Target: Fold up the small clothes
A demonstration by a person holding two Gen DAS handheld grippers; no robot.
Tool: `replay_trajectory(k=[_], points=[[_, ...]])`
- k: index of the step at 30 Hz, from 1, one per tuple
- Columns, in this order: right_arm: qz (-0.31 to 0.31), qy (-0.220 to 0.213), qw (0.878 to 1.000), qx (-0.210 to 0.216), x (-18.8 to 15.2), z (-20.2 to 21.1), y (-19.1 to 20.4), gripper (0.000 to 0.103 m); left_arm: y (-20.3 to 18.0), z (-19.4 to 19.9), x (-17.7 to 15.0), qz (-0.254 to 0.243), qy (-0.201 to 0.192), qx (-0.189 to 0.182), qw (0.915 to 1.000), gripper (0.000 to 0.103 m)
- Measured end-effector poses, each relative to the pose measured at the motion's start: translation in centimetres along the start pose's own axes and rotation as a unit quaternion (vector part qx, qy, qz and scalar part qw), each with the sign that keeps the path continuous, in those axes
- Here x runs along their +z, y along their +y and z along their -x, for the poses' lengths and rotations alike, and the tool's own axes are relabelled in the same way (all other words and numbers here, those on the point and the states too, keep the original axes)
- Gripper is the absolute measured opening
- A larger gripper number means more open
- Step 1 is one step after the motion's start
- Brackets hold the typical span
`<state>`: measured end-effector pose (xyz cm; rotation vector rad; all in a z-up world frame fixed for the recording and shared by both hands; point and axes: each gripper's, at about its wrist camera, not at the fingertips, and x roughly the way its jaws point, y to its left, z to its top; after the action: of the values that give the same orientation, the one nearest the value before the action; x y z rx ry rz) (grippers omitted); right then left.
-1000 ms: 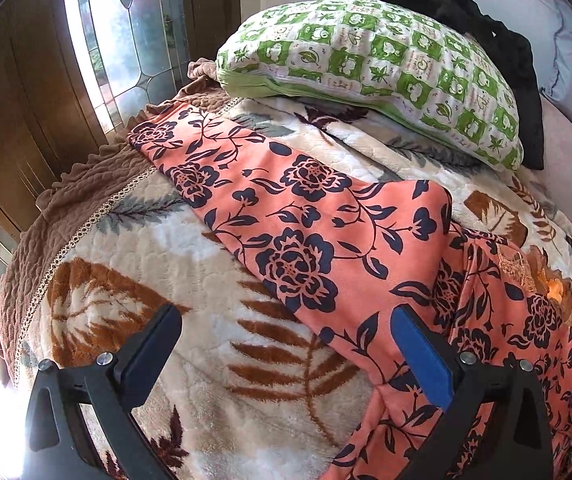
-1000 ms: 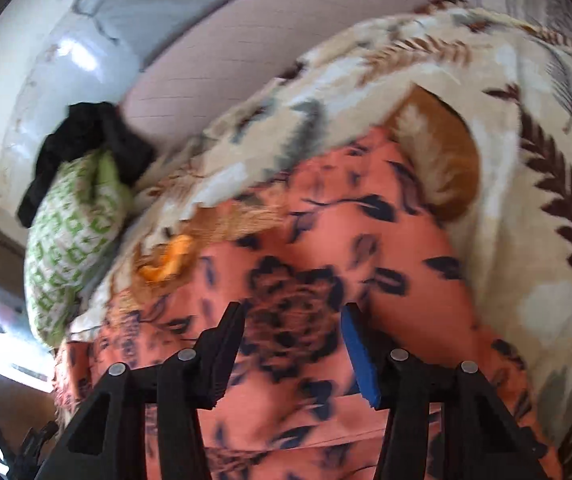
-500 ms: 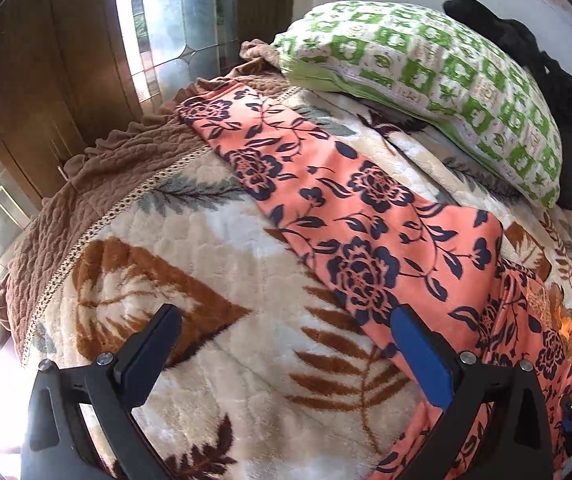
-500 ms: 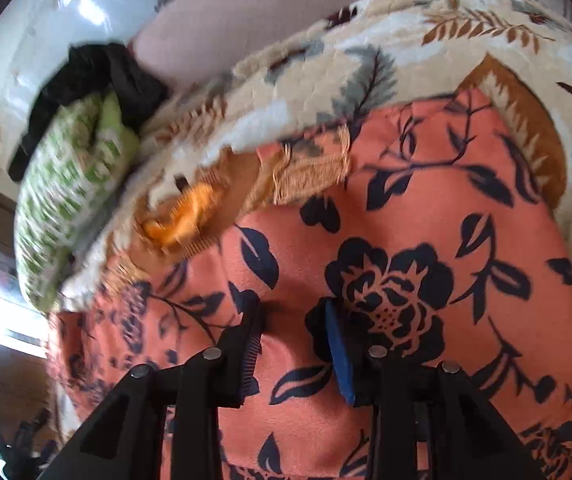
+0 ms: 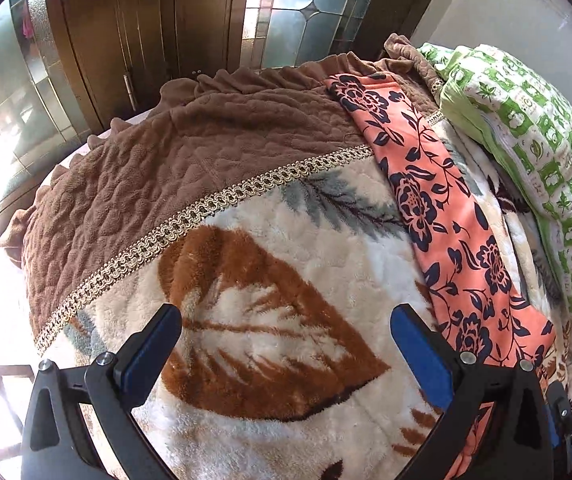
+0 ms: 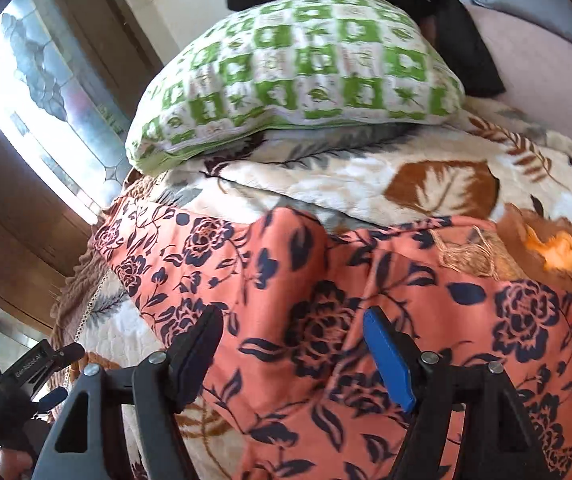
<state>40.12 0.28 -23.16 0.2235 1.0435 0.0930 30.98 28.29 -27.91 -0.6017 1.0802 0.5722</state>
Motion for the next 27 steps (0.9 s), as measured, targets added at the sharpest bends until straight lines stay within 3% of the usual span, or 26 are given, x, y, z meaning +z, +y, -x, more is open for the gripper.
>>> replay_trajectory(k=[3,4,5,6,7,12,15,18,19,22,27], points=[[-0.006,-0.020,1.000,0.012,-0.7,0.3,0.6,0.072,-0.9,-0.3,0.1,-0.029,0.006,-0.006,0.9995,0.103],[-0.014,-0.033,0.999,0.014,-1.4,0.8,-0.1,0.062,-1.1,-0.1,0.0,-0.035,0.002,-0.010,0.9993,0.103],[-0.020,-0.037,0.999,0.015,-2.0,0.9,-1.1,0.041,-1.4,0.2,-0.1,-0.042,-0.006,-0.012,0.9990,0.103],[-0.025,-0.032,0.999,0.009,-2.6,0.6,-2.2,0.033,-1.8,0.6,-0.1,-0.051,-0.016,-0.012,0.9985,0.103],[-0.035,-0.026,0.999,-0.004,-3.1,0.3,-3.6,0.031,-2.2,1.0,-0.2,-0.063,-0.027,-0.012,0.9976,0.103],[-0.089,-0.099,0.990,-0.047,-6.9,4.4,-10.8,0.030,-5.2,2.7,-1.5,-0.126,-0.064,-0.033,0.9893,0.103],[-0.131,-0.095,0.986,-0.050,-7.5,4.5,-14.7,0.030,-7.7,3.2,-2.9,-0.168,-0.069,-0.064,0.9813,0.103],[-0.136,-0.071,0.988,-0.028,-7.5,2.3,-15.9,0.030,-10.2,2.6,-4.2,-0.196,-0.037,-0.107,0.9739,0.103],[-0.127,-0.054,0.990,-0.027,-7.6,0.9,-15.7,0.032,-10.7,2.2,-4.4,-0.196,-0.022,-0.119,0.9730,0.103],[-0.102,-0.082,0.990,-0.042,-8.1,0.1,-15.0,0.033,-10.9,0.9,-4.6,-0.174,0.016,-0.154,0.9725,0.102],[-0.122,-0.108,0.987,-0.011,-8.9,0.0,-16.1,0.033,-8.8,0.6,-3.0,-0.131,0.022,-0.188,0.9731,0.101]])
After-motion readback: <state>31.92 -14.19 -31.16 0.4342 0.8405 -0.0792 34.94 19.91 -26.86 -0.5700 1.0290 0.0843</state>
